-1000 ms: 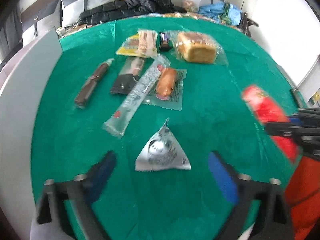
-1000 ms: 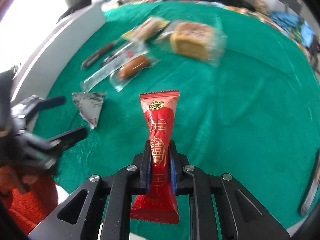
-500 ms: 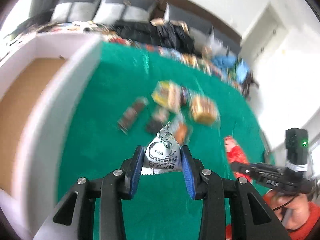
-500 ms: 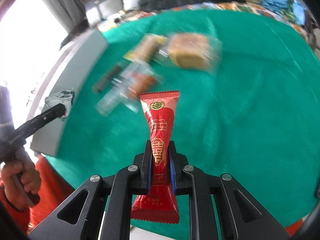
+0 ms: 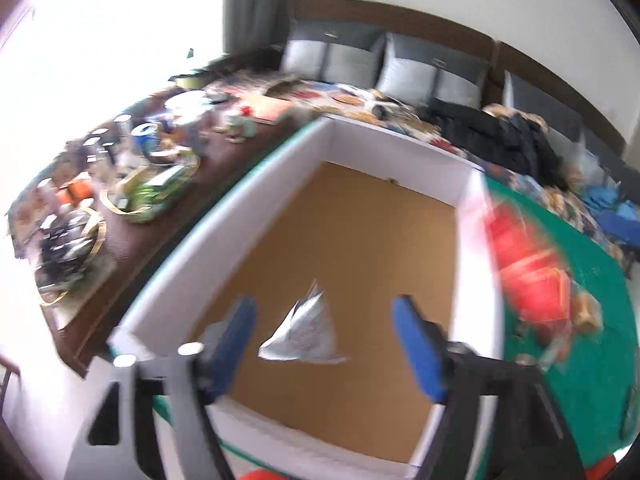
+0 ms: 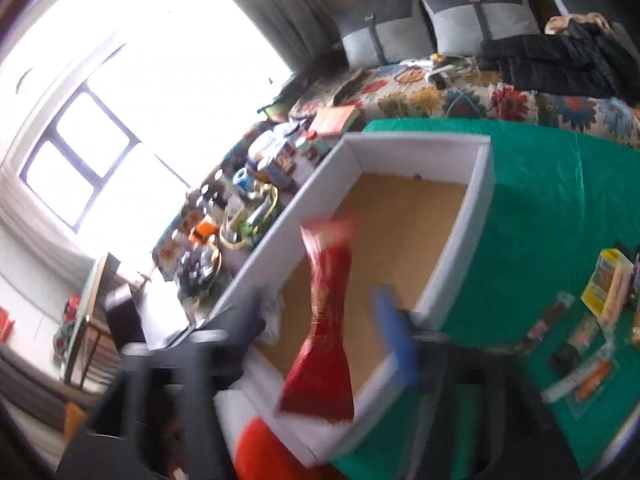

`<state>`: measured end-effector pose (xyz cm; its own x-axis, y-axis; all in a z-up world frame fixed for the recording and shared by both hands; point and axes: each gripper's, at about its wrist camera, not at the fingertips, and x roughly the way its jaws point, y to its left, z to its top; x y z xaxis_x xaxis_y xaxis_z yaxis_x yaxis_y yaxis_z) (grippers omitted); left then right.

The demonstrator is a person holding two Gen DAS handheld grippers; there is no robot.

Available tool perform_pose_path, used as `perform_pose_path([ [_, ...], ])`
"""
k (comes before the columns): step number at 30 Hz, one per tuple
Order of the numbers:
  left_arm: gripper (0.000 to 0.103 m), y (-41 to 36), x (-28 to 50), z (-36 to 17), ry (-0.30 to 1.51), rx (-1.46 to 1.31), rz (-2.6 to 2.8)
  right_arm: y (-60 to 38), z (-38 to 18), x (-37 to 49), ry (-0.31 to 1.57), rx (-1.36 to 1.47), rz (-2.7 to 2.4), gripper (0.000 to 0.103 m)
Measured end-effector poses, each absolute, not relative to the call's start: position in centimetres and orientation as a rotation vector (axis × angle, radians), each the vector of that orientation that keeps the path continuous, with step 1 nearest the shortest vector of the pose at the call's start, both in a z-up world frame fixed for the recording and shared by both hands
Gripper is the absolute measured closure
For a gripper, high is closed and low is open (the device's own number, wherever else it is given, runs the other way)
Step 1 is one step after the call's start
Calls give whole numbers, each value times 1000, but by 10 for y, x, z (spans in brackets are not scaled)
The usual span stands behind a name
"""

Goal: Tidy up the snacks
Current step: 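Carry both snacks into the white cardboard box and open both tools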

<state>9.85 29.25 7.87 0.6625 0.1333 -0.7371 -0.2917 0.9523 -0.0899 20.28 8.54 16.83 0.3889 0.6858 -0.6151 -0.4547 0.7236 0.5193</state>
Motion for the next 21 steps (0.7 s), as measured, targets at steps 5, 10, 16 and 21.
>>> perform_pose_path([
  [5, 24, 278, 73, 78, 774, -264, 191, 28, 148, 194, 854, 303, 622, 34],
  [10, 16, 199, 65, 91, 739, -265, -50, -79, 72, 161, 892, 160, 376, 34],
  [16, 3, 69, 75, 39, 861, -220, -317, -213, -25, 86, 965, 74, 1, 34],
  [21, 4, 4, 93, -43, 984, -142, -309, -249, -51, 40, 940, 75, -116, 34],
])
